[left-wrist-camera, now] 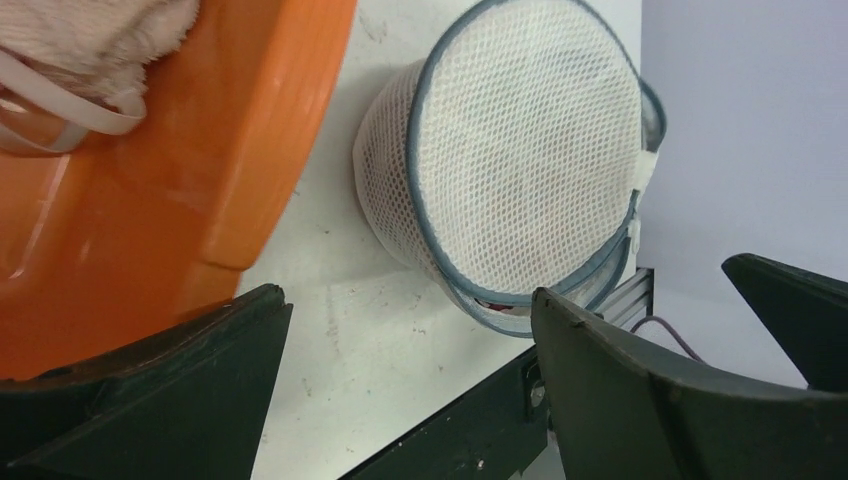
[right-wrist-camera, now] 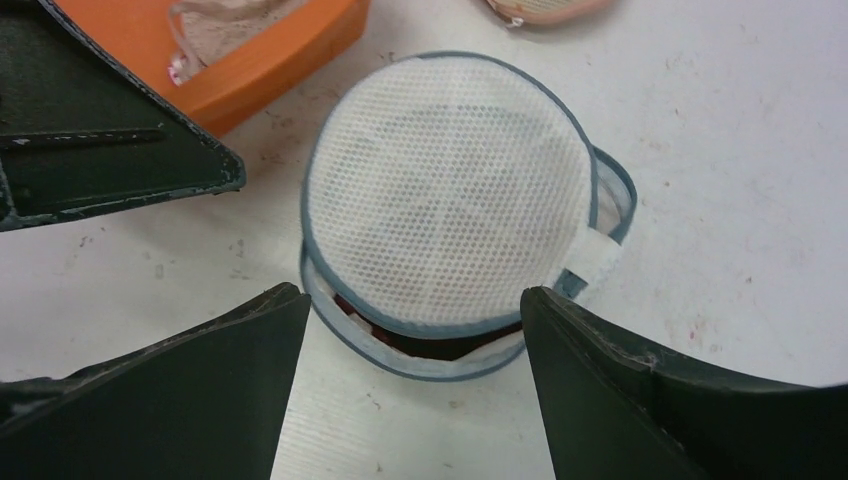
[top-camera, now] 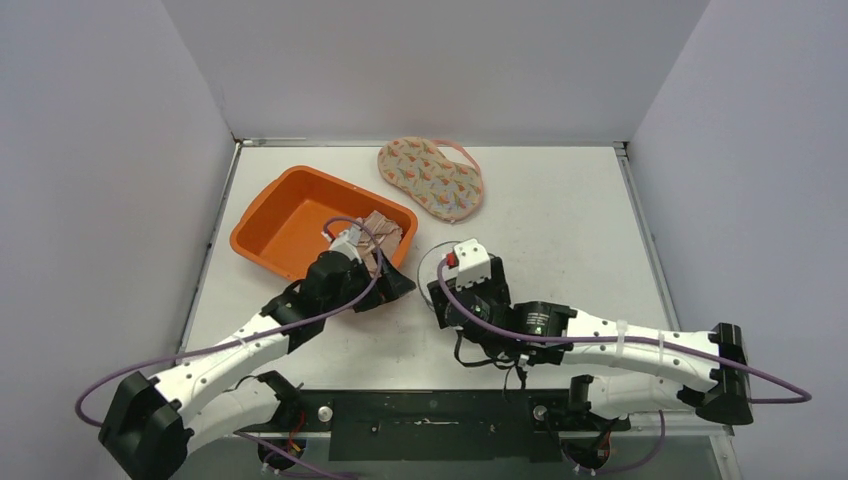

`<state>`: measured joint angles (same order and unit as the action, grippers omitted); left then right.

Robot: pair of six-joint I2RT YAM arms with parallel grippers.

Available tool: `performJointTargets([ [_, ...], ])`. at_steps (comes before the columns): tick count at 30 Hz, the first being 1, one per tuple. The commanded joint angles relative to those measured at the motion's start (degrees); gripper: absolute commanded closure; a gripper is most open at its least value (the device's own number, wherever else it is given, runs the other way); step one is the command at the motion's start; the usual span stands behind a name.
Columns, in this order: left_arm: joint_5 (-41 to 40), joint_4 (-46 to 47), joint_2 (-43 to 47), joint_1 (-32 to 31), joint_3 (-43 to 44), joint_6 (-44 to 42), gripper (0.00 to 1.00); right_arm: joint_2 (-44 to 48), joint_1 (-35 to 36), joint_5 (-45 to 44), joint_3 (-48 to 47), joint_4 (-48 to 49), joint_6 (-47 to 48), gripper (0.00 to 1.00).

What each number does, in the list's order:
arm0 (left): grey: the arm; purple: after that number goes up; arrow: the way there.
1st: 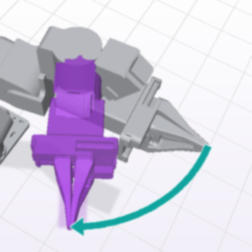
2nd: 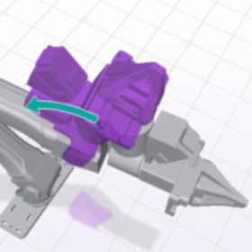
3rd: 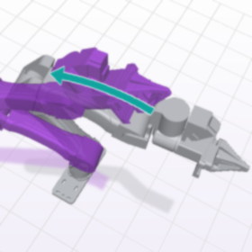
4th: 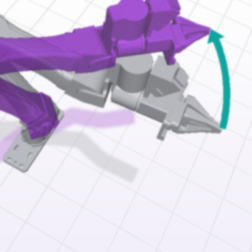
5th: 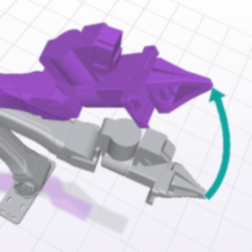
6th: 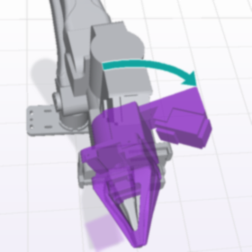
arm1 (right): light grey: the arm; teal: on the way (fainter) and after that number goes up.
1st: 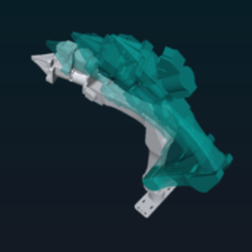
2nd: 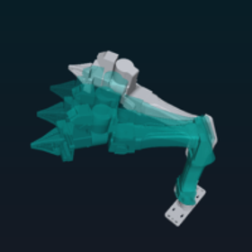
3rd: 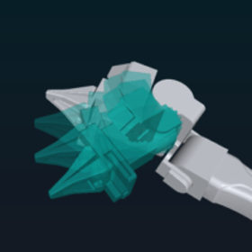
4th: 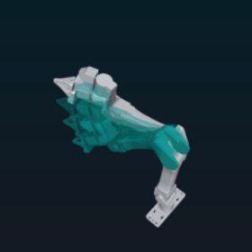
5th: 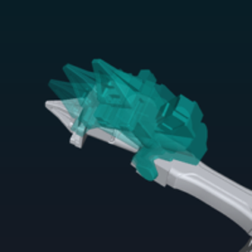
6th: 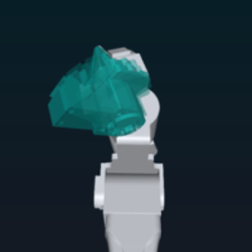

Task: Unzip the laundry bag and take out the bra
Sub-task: Open the laundry bag at the center of the board.

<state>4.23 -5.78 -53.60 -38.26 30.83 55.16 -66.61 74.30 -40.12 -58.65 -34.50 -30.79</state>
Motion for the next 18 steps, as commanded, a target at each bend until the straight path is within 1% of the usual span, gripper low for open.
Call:
performJointTargets([
  [1,-1.00,4.99,-6.18,-4.86,5.91,-0.78,0.12,9.12,0.03,-5.48,7.23,7.03,-4.73,0.21],
  [3,-2.68,7.38,-9.06,-7.02,7.28,-1.31,0.14,14.00,0.05,-3.98,10.79,10.09,-5.00,0.21],
  [6,-2.83,9.44,-13.24,-7.29,7.94,-1.26,0.19,19.46,0.26,-1.83,15.15,12.52,-5.31,0.21],
  [9,-2.88,11.02,-16.43,-7.19,8.89,-1.19,0.28,23.89,0.24,-0.62,17.72,13.78,-5.25,0.21],
  [11,-3.47,11.13,-18.06,-7.03,9.38,-1.28,0.33,25.84,0.24,-0.49,18.62,13.62,-5.53,0.21],
  [16,-3.79,11.23,-20.45,-6.35,9.92,-1.20,0.35,27.81,0.32,-0.66,19.18,12.38,-6.35,0.21],
  [18,-3.80,12.43,-20.86,-6.26,9.95,-1.19,0.40,28.41,0.32,-0.58,19.31,12.46,-6.26,0.21],
])
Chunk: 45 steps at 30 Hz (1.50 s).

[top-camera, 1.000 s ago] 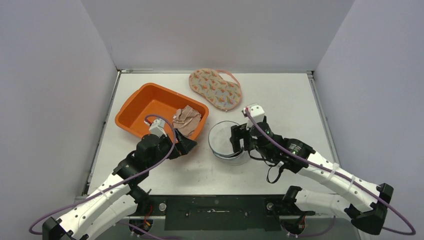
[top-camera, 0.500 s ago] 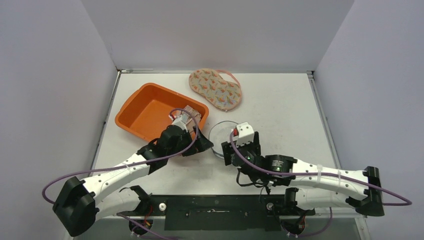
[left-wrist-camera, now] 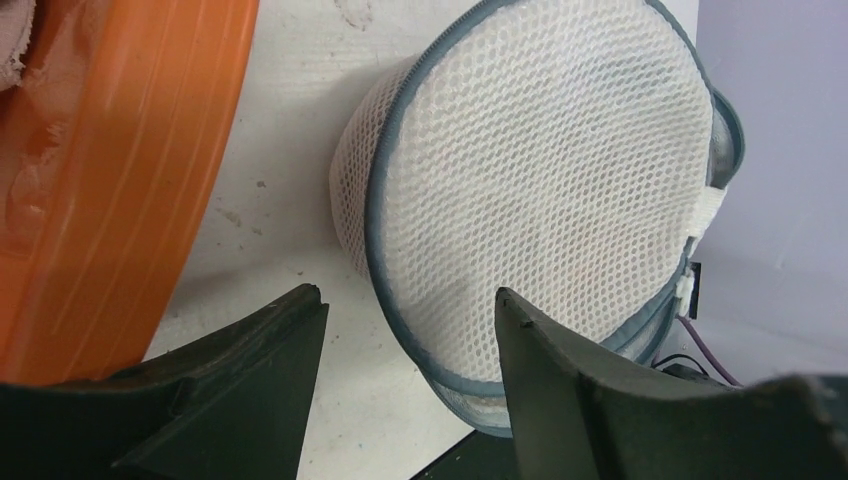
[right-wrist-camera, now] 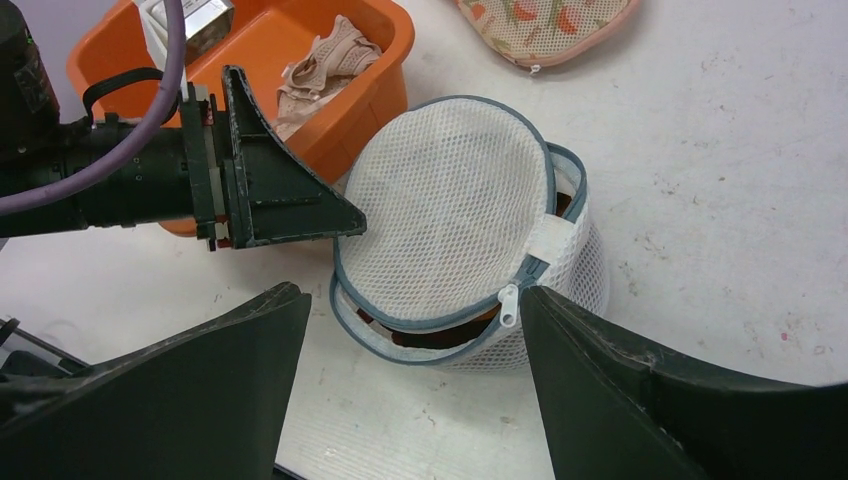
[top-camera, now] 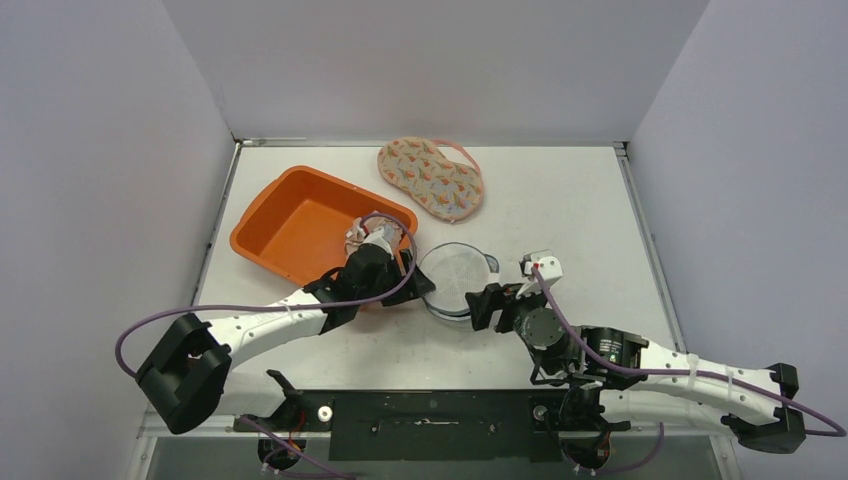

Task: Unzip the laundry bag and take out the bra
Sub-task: Open the laundry bag at the center of the board.

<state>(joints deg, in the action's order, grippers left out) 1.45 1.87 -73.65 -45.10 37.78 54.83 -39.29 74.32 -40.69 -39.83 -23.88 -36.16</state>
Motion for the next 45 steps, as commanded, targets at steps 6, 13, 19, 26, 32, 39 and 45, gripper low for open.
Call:
performJointTargets([
  [6,0.57,8.04,-2.43,0.63,4.02,-1.90,0.59,3.62,0.29,0.09,1.00,2.08,-0.06,0.23],
  [13,2.16,10.73,-2.46,0.45,4.03,-2.28,0.76,6.92,0.29,-0.42,2.94,1.73,0.15,0.23],
  [19,2.72,10.87,0.60,-0.30,5.02,-4.07,0.96,10.54,0.29,-2.07,3.65,0.71,-0.32,0.23],
  [26,0.14,5.69,4.52,-3.68,10.47,-11.13,1.00,13.20,0.32,-7.21,1.99,-2.98,-7.29,0.18],
  [32,-10.14,1.39,5.11,-11.70,15.80,-20.02,1.00,10.39,0.29,-8.20,-4.49,-8.23,-19.95,0.06],
  [39,-16.49,1.54,2.54,-18.20,18.59,-24.84,1.00,-1.22,0.23,-6.39,-15.56,-10.36,-20.51,0.04],
  [45,-19.06,3.16,0.82,-21.58,20.34,-27.54,1.00,-10.76,-0.32,-8.37,-22.54,-16.31,-21.18,0.08],
])
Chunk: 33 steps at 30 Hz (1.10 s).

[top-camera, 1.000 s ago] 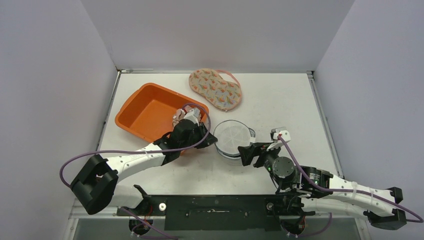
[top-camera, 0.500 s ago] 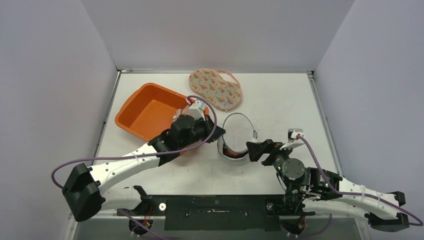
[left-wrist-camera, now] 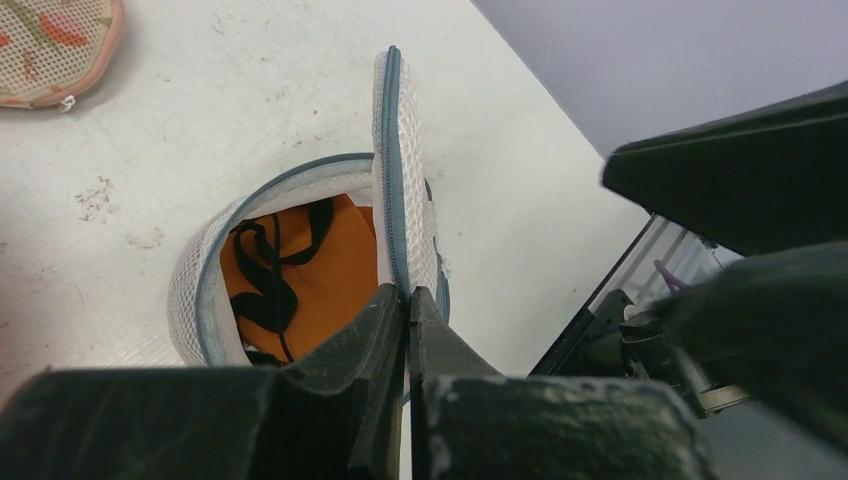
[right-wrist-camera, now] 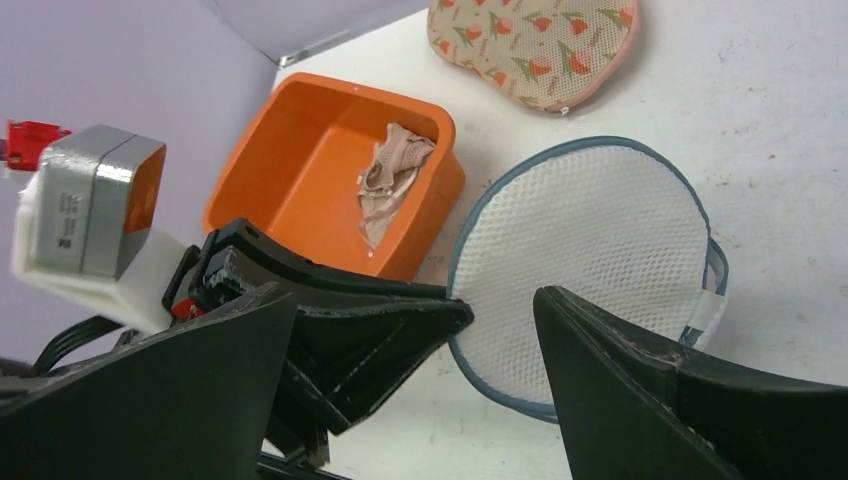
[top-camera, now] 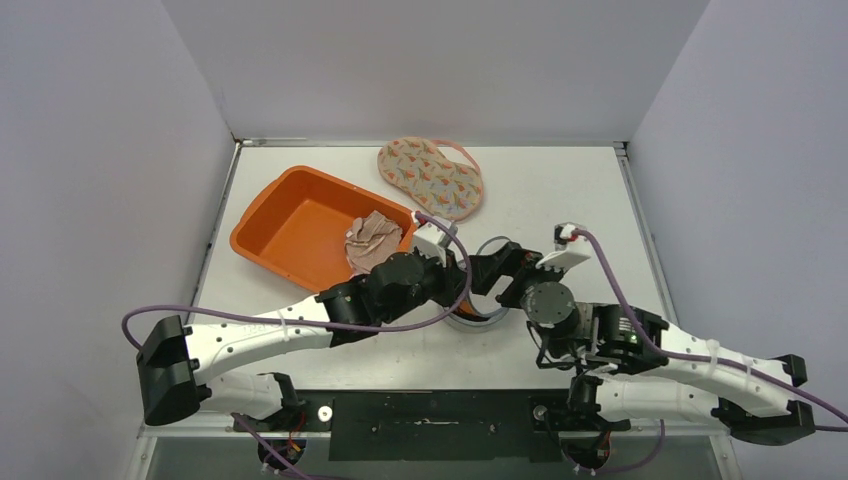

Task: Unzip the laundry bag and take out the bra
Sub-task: Open the laundry bag at the center of the board.

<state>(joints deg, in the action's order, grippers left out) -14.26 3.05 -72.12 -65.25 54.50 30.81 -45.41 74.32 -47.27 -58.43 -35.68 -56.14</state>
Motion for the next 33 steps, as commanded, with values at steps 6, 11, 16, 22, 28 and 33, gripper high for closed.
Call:
performJointTargets([
  [6,-3.74,4.29,-0.75,-3.08,3.08,-4.27,1.00,-8.97,-6.64,3.89,-3.55,-2.32,-0.06,0.16],
  [11,-3.64,5.79,0.48,-3.63,1.99,-4.79,1.00,-10.66,-10.41,6.84,-2.19,0.34,0.51,0.19],
  [16,-2.83,7.93,1.62,-4.00,0.52,-4.97,1.00,-11.56,-11.49,7.73,-1.96,0.51,0.29,0.23],
  [22,-2.31,10.58,2.50,-4.81,-1.17,-5.50,1.00,-10.19,-13.57,10.15,0.21,0.27,-0.34,0.47],
  [28,-1.81,10.80,3.17,-5.00,-1.94,-4.87,0.95,-8.09,-14.38,10.10,0.92,-1.80,-0.99,0.77],
  [33,-5.45,7.27,6.93,-4.93,-4.08,-3.11,0.36,-5.12,-14.38,9.40,1.00,-5.25,1.34,0.85],
])
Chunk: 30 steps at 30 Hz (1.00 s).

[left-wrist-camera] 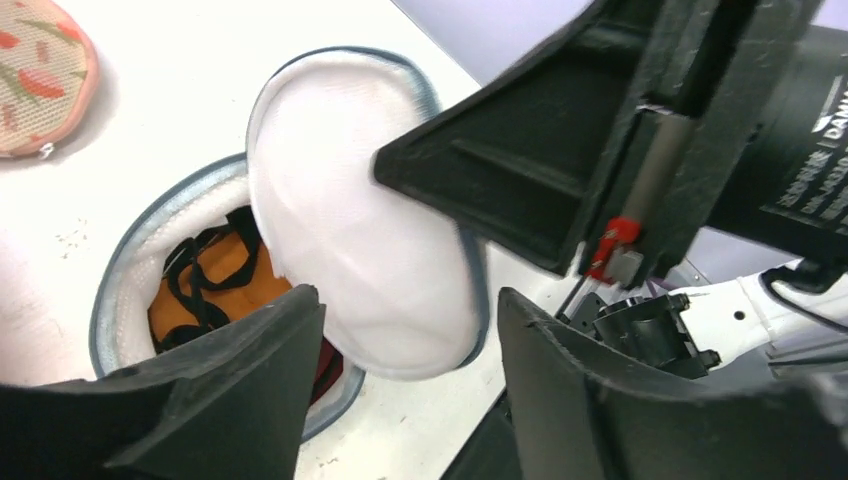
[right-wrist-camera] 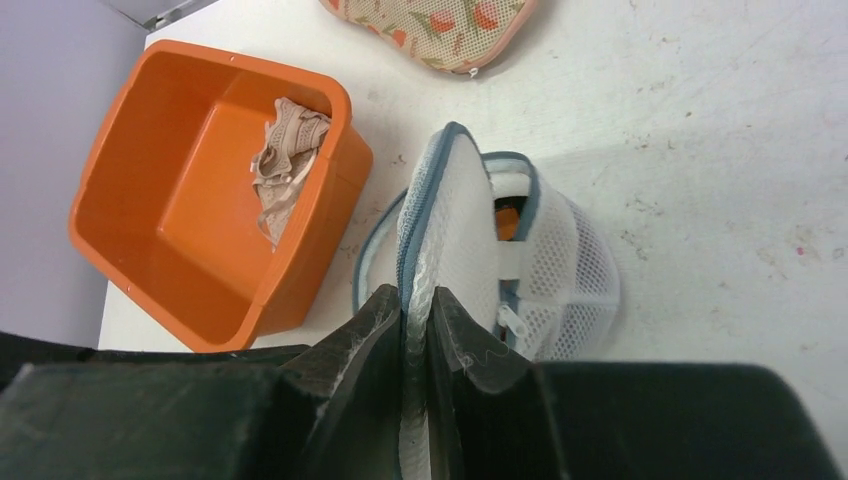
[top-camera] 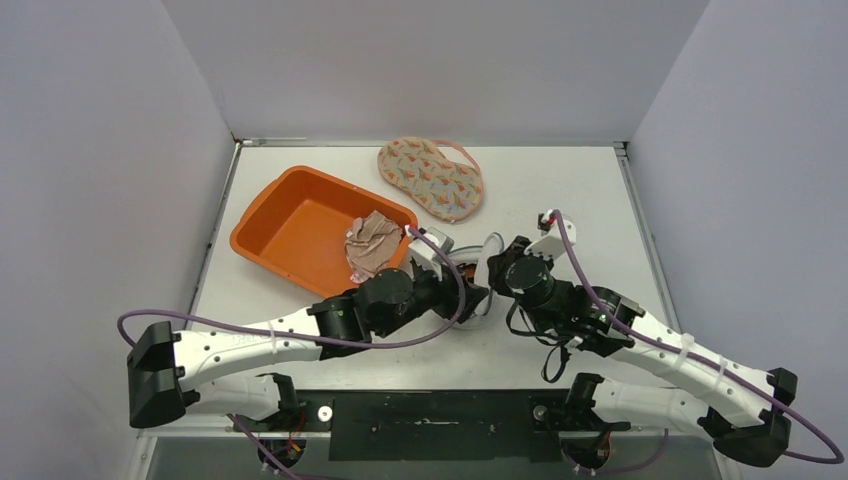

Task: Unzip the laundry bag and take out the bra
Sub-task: Open the laundry bag at the center of the board.

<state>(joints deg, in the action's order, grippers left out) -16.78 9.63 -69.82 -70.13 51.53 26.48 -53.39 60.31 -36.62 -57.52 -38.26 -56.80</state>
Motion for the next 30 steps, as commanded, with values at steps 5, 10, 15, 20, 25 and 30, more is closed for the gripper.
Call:
performJointTargets([
  [5,-10.27,-7.06,10.38,0.55,-4.07,2.54,0.22,4.89,-0.37,0.23,0.90,-5.31,9.50,0.85],
  [10,-7.93,-13.08,12.15,6.96,-6.91,4.76,0.15,7.07,-0.38,1.83,2.51,-7.27,13.32,0.83],
  [15,2.49,-13.04,9.24,13.93,-6.56,4.07,0.13,10.27,-0.37,3.41,5.50,-7.04,14.02,0.83],
  [20,8.08,-14.98,1.68,14.59,-1.43,2.33,0.13,12.42,-0.37,3.36,7.03,-6.65,14.04,0.83],
  [25,11.38,-15.92,-6.67,15.08,2.53,2.71,0.22,13.64,-0.37,3.05,7.24,-7.47,13.94,0.83],
  [30,11.62,-16.05,-10.33,15.41,4.26,3.56,0.45,14.55,-0.35,2.67,7.08,-8.67,13.69,0.84],
])
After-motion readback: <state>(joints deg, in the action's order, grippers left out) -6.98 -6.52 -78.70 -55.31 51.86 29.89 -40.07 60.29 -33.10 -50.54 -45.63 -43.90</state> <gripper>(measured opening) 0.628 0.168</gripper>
